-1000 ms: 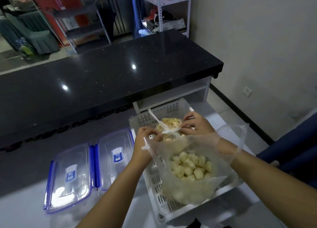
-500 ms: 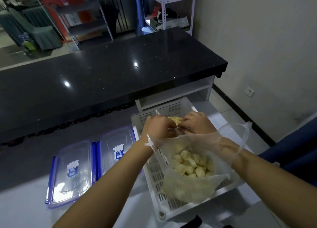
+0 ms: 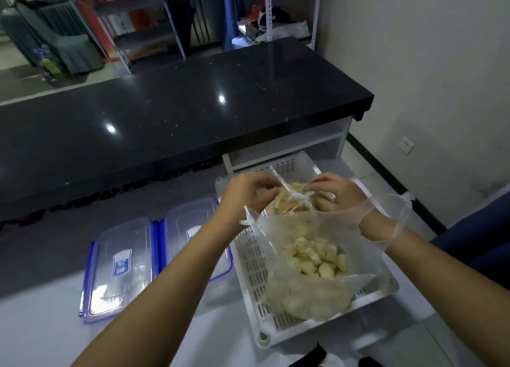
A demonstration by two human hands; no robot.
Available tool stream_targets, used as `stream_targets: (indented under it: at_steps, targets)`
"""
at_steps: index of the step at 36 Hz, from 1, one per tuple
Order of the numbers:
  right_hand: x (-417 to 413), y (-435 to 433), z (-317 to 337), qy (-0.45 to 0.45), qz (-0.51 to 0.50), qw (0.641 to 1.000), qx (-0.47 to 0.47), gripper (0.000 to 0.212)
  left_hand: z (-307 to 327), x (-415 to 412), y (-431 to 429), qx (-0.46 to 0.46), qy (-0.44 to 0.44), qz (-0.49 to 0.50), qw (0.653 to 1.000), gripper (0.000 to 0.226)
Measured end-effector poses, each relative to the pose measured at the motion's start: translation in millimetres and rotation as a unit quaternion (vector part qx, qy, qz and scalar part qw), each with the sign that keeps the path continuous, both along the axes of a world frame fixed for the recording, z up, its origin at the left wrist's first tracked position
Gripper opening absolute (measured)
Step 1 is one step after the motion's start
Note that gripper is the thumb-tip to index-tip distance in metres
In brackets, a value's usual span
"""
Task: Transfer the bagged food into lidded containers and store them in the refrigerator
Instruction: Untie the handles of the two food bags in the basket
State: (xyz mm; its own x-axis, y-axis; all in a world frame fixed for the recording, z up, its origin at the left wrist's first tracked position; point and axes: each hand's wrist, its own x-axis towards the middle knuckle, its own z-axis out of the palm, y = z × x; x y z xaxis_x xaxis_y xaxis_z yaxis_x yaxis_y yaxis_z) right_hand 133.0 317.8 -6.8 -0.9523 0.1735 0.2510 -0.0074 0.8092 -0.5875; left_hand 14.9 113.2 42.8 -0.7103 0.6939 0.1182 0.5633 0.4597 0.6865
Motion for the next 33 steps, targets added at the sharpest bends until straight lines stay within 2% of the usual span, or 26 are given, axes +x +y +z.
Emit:
stream_targets:
  at_steps: [5, 9, 12, 19, 21, 22, 24, 27, 31, 33]
  targets:
    - [4.3, -5.1, -1.8, 0.031, -0.013, 0.999, -0.024, 0.020, -13.3, 2.7, 23.7, -0.081, 0.024, -0.065, 0.994, 0.021]
    - [0.7, -10.7, 6.3, 0.035, -0.025, 0.997, 0.071, 0.009, -16.3, 1.2, 40.6, -0.121, 0.044, -0.086, 0.988, 0.018]
    - [1.4, -13.2, 5.8, 0.018, -0.050, 0.994, 0.096, 0.008, -17.4, 0.3, 47.5, -0.164, 0.065, -0.104, 0.979, 0.013]
    - [1.8, -17.5, 0.2, 0.024, -0.069, 0.994, 0.085, 0.014, -18.1, 3.7, 55.8, -0.161, 0.140, -0.136, 0.967, 0.009]
    - [3.3, -14.8, 1.5, 0.043, -0.056, 0.993, 0.099, 0.007, -18.3, 3.9, 54.2, -0.159, 0.140, -0.137, 0.968, 0.011]
    - [3.5, -12.8, 2.4, 0.065, -0.051, 0.992, 0.100, 0.006, -17.9, 3.4, 52.5, -0.151, 0.137, -0.133, 0.970, 0.012]
    - [2.2, -10.9, 10.1, 0.101, -0.050, 0.992, 0.059, 0.017, -14.5, 1.0, 46.3, -0.101, 0.106, -0.113, 0.983, 0.012]
    - [-3.0, -10.6, 23.3, 0.130, -0.057, 0.990, 0.006, 0.003, -6.8, -3.8, 32.3, -0.006, 0.037, -0.072, 0.997, 0.008]
    - [-6.6, -8.8, 39.9, 0.135, -0.044, 0.990, -0.026, 0.005, -4.9, -8.6, 9.1, 0.092, -0.026, 0.015, 0.995, 0.007]
    - [-6.7, -2.4, 41.6, 0.136, -0.076, 0.987, -0.041, 0.006, -8.9, -13.7, -5.2, 0.128, -0.060, 0.065, 0.988, 0.019]
